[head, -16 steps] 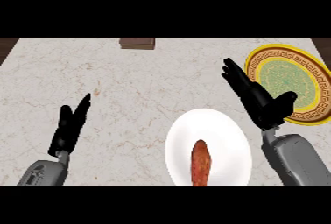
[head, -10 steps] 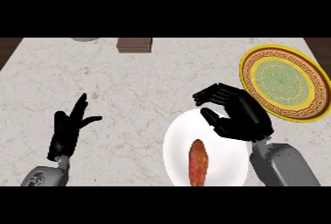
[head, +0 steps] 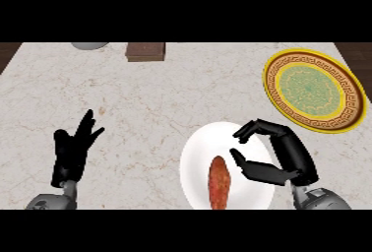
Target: Pick the sweet potato from the plate and place it in the plate
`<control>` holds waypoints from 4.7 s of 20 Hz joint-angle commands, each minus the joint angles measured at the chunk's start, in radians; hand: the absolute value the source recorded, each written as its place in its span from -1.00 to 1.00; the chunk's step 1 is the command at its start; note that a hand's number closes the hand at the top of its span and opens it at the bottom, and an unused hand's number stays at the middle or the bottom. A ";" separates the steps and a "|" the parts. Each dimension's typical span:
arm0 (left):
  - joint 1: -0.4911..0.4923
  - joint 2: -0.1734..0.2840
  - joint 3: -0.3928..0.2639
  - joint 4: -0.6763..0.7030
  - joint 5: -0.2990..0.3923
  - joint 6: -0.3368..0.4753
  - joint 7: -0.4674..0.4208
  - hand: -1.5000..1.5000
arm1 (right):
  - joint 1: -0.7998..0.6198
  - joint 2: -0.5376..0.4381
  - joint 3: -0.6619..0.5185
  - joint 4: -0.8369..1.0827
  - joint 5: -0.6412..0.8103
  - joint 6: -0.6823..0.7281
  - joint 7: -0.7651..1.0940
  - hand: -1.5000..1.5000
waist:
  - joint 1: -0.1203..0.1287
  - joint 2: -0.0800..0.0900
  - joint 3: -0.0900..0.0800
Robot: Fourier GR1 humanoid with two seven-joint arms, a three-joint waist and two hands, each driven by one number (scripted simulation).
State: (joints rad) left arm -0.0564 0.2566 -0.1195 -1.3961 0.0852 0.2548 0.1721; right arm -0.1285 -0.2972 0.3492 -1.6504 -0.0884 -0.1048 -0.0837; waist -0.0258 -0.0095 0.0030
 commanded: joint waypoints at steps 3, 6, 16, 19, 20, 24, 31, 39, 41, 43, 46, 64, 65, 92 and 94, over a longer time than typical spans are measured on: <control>-0.018 -0.023 -0.011 -0.013 0.000 -0.003 0.013 0.00 | 0.181 0.052 0.053 0.098 -0.106 0.187 -0.391 -1.00 | 0.024 0.012 0.000; 0.003 -0.034 -0.033 -0.072 -0.030 0.025 0.040 0.00 | 0.186 -0.095 0.078 0.027 0.042 0.208 -0.362 -1.00 | 0.024 0.007 -0.002; 0.037 -0.017 -0.023 -0.077 -0.032 0.001 0.050 0.00 | 0.000 -0.234 0.125 -0.131 0.354 0.186 0.046 -1.00 | 0.031 0.005 -0.005; 0.021 -0.055 -0.064 -0.127 -0.065 0.040 0.112 0.00 | 0.011 -0.266 0.177 -0.159 0.373 0.285 0.127 -1.00 | 0.027 0.006 -0.004; 0.010 -0.024 -0.002 -0.032 -0.022 -0.011 0.033 0.00 | -0.025 -0.294 0.167 -0.154 0.341 0.354 0.159 -1.00 | 0.027 0.009 -0.005; -0.001 -0.017 0.005 -0.068 -0.036 -0.005 0.051 0.00 | -0.118 -0.234 0.223 -0.156 0.334 0.468 0.333 -1.00 | 0.034 0.009 -0.004; 0.009 -0.073 -0.019 -0.087 -0.098 0.004 0.084 0.00 | -0.113 -0.147 0.159 -0.053 0.398 0.583 0.302 -1.00 | 0.028 0.009 -0.003; 0.060 -0.079 0.044 -0.105 -0.089 -0.054 0.044 0.00 | -0.044 -0.042 0.150 -0.065 0.530 0.626 0.294 -1.00 | 0.027 0.009 -0.003; 0.020 -0.102 0.034 -0.073 -0.123 -0.030 0.057 0.00 | -0.120 0.007 0.138 0.006 0.541 0.671 0.309 -1.00 | 0.028 0.009 -0.003; 0.079 -0.068 0.061 -0.098 -0.082 -0.098 0.026 0.00 | -0.113 -0.022 0.091 0.079 0.569 0.654 0.192 -1.00 | 0.030 0.010 -0.003; 0.063 -0.104 0.060 -0.106 -0.109 -0.085 0.046 0.00 | -0.069 0.008 0.065 -0.036 0.564 0.745 0.275 -1.00 | 0.027 0.009 -0.003; -0.012 -0.131 0.120 -0.042 -0.165 -0.095 0.058 0.00 | -0.018 0.106 0.111 0.070 0.844 0.596 0.064 1.00 | 0.025 0.009 -0.003; 0.055 -0.151 0.094 -0.093 -0.153 -0.113 0.039 0.00 | -0.042 0.091 0.086 0.119 0.851 0.589 0.004 1.00 | 0.028 0.009 -0.003; 0.073 -0.132 0.126 -0.116 -0.151 -0.133 0.057 0.00 | -0.236 -0.106 -0.520 -0.021 0.735 0.339 -0.010 1.00 | 0.027 0.008 -0.003; 0.029 -0.176 0.093 -0.067 -0.188 -0.093 0.060 0.00 | -0.336 -0.151 -0.574 0.071 0.721 0.368 0.029 1.00 | 0.028 0.010 -0.003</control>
State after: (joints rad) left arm -0.0097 0.1068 -0.0077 -1.4760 -0.0814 0.1387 0.2155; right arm -0.3847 -0.4170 -0.1513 -1.6195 0.6574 0.2301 -0.1353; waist -0.0012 -0.0011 -0.0001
